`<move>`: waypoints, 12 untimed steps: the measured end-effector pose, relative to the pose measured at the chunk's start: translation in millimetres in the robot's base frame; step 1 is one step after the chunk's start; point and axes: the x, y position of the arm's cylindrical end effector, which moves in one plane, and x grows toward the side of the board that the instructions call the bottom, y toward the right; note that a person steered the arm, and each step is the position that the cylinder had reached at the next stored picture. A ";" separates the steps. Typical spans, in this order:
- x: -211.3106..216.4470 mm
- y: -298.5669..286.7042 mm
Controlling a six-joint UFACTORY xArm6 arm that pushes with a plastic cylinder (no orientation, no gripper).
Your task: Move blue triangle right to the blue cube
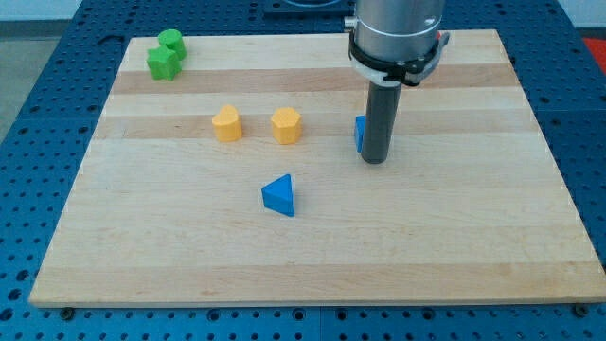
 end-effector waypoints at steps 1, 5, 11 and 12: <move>-9.9 0.0; 99.9 -26.1; 89.8 -166.1; 78.7 -158.1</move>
